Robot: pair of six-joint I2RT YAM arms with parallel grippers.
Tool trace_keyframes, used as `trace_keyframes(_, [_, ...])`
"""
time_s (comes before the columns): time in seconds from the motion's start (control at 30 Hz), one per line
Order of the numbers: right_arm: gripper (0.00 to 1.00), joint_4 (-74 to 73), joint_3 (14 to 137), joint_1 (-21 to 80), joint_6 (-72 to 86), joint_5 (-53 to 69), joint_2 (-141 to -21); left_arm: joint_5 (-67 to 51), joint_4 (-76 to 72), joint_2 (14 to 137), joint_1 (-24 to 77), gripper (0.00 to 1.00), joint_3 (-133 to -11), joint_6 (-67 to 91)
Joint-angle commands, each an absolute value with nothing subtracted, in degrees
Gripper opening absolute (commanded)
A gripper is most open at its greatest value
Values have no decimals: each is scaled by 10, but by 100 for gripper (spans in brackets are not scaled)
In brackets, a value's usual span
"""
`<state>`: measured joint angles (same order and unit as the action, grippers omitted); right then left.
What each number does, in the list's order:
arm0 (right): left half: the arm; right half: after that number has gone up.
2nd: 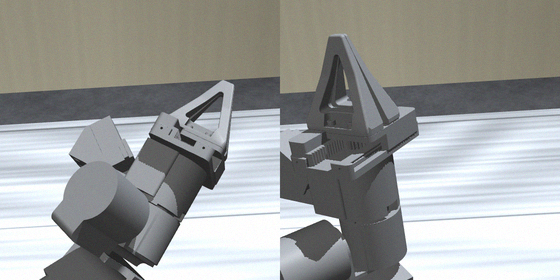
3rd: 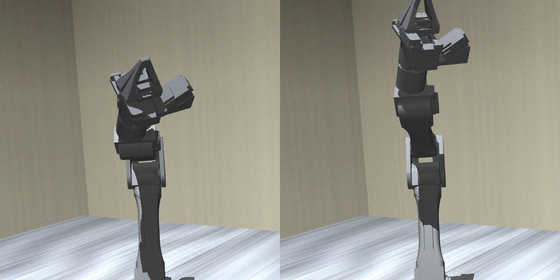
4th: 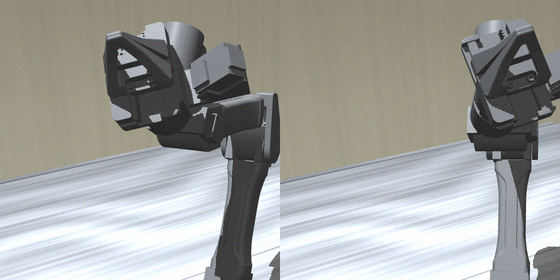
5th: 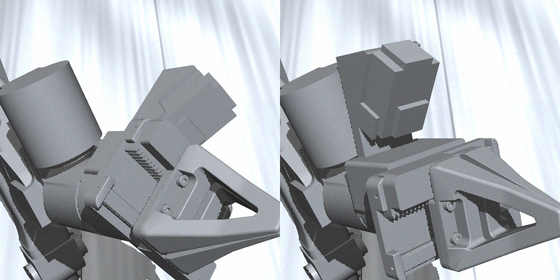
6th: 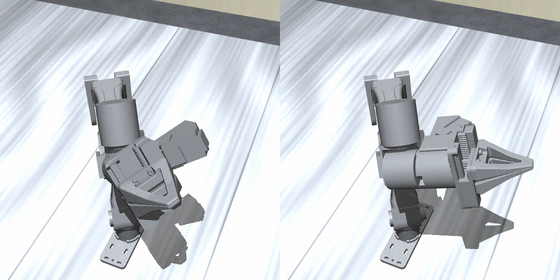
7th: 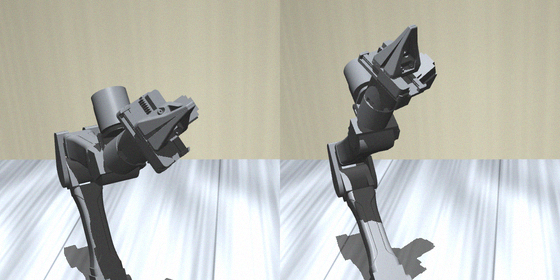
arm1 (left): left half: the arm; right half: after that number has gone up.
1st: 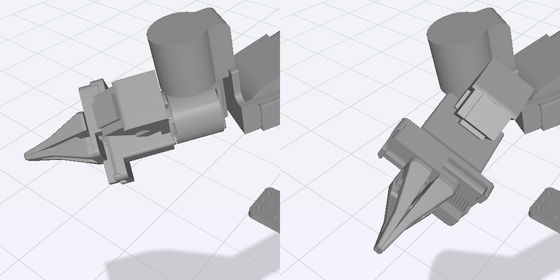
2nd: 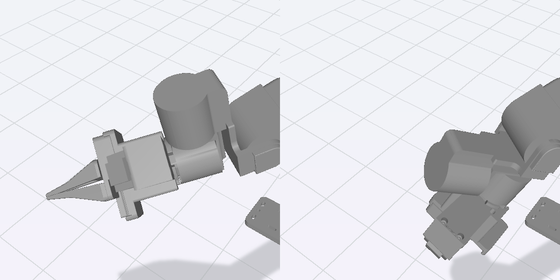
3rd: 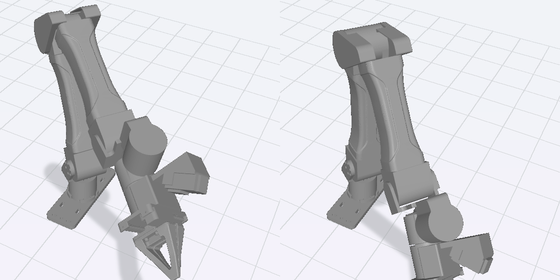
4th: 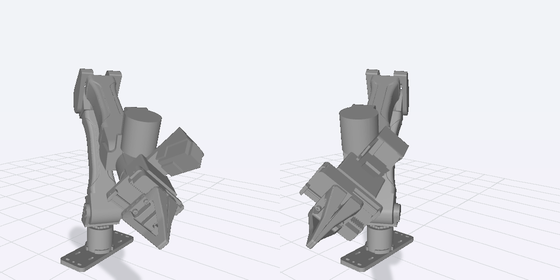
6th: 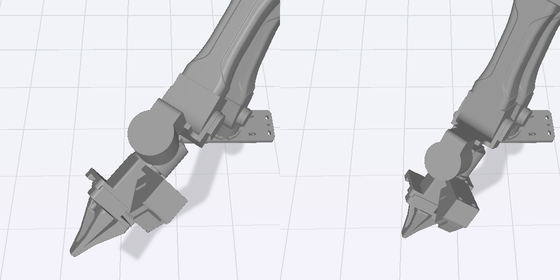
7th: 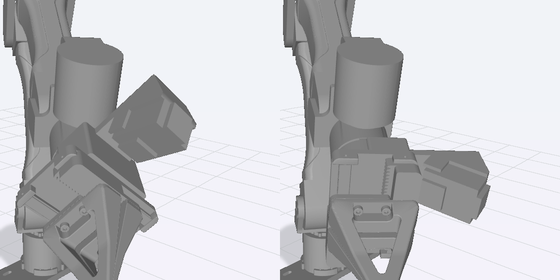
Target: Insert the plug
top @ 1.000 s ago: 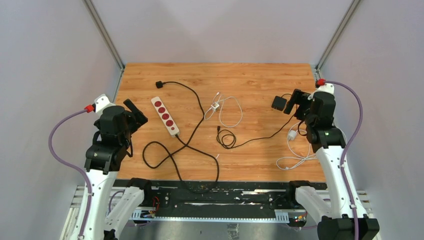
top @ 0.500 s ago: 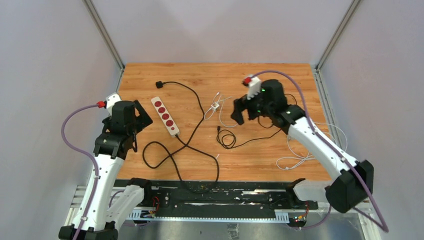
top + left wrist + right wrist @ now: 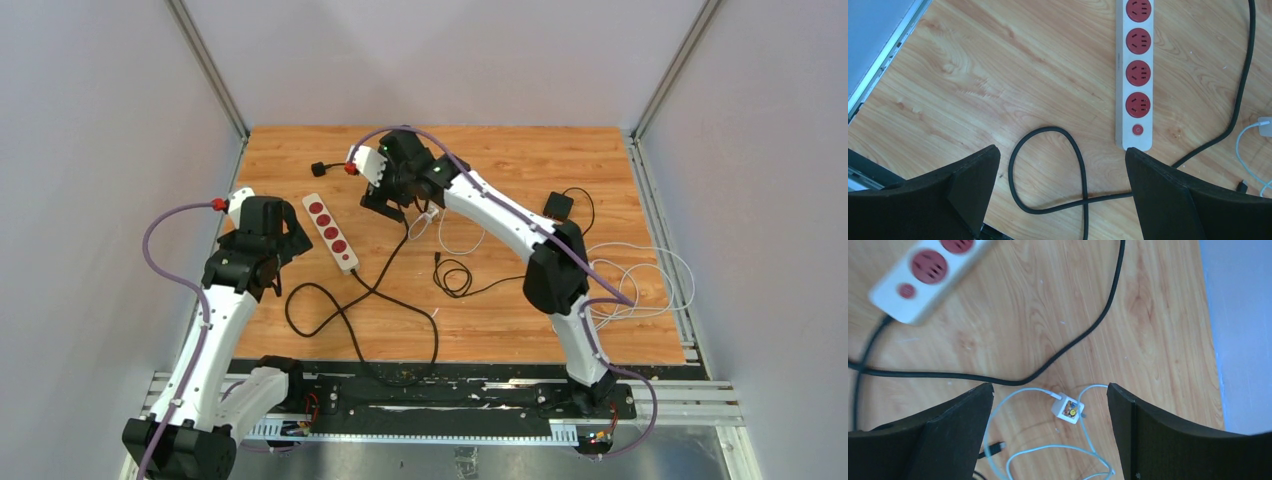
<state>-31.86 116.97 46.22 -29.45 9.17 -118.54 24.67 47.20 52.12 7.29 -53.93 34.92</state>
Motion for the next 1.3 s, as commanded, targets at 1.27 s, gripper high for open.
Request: trace_keyframes(1.27, [76,-446,1269,357,-662,135,-1421,206,451,557,71,100,-510,340])
